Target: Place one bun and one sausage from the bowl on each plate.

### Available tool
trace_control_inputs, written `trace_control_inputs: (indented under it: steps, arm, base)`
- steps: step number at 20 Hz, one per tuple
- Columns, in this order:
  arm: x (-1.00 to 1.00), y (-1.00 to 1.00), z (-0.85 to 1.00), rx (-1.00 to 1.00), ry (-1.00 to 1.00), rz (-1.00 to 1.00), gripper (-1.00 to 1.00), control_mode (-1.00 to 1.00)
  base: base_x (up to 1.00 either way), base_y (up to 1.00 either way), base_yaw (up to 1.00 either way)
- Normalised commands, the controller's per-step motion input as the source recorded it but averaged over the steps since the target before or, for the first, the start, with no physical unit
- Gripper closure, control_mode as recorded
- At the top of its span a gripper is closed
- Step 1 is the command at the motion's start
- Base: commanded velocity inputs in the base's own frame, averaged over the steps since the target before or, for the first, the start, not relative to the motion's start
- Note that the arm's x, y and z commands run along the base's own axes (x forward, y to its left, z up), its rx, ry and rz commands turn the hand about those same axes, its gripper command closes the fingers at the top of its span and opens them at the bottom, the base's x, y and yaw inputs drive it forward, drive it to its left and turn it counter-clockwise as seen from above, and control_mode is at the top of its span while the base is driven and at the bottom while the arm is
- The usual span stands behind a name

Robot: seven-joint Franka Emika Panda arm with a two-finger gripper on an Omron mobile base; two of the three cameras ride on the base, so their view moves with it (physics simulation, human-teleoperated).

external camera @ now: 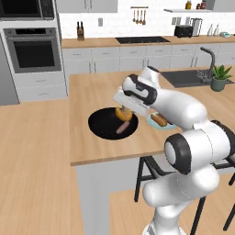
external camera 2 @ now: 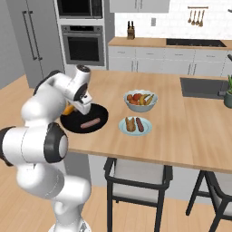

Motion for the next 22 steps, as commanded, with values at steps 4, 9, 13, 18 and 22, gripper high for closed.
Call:
trace_control_inputs:
  steps: [4,9,13,18,22]
  arm:
    - [-0.10,-0.28,0.38,-0.01,-0.06,0.29,1.00,-1.00]
    - [-0.14,-0.06,0.39,-0.02,-0.01,0.21,1.00,-1.00]
    - [-0.28,-0.06,0.07,-0.16,-0.07,-0.03,1.00,-1.00]
    - [-0.34,-0.43,0.00,-0.24,-0.15,-0.01,1.00,-1.00]
    - [-0.60,-0.67,0.00,-0.19,-0.12,0.00,1.00,-1.00]
  base:
    - [0.00,0.00,0.00]
    - [0.00,0.00,0.00]
    - [0.00,0.00,0.00]
    - [0.00,0.00,0.00]
    - [0.00,0.00,0.00]
